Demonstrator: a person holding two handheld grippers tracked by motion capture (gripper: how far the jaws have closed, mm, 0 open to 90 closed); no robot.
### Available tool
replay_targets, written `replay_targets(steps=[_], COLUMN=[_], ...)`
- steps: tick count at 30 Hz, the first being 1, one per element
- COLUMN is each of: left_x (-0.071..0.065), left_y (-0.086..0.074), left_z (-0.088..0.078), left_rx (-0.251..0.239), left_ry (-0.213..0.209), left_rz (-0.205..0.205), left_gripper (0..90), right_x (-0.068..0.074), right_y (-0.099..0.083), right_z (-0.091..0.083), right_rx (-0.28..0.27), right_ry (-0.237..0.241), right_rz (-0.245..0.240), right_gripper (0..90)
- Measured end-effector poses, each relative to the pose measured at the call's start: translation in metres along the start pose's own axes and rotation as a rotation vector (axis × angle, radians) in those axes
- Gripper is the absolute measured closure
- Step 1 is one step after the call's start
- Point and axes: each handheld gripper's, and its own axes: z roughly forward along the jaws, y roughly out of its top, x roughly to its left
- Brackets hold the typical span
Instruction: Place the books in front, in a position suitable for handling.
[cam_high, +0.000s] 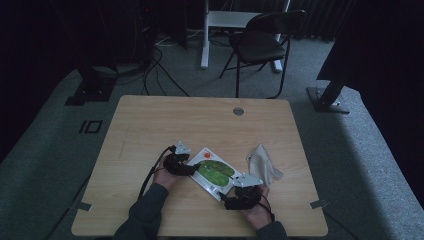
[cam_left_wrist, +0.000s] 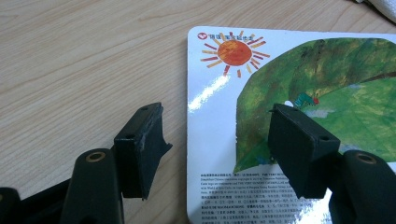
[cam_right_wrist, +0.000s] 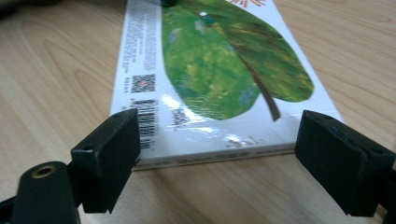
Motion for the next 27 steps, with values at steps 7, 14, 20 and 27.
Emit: replay_targets(steps=[7,14,20,27], left_x=[0.000,-0.004,-0.007,-0.007], left_y=[-0.001,-0.003,-0.004,-0.008], left_z=[-0.001,-0.002,-0.003,-0.006], left_rx=[0.007,0.003,0.005,0.002], left_ry=[-0.014,-0.032,-0.031,-0.040], left_rz=[-0.004,0.007,0.009,0.006], left_gripper=[38.2,38.4,38.3,38.2], right_x=[0.008,0.010,0.012,0.010], right_y=[0.001,0.000,0.000,-0.001], right_z=[0.002,0.002,0.003,0.004], right_rx=[0.001,0.010,0.023,0.038], right_ry=[0.032,0.031,0.018,0.006], right_rz=[-0.009,-0.013,-0.027,-0.035], right_gripper=[12.9,11.0,10.5,10.6])
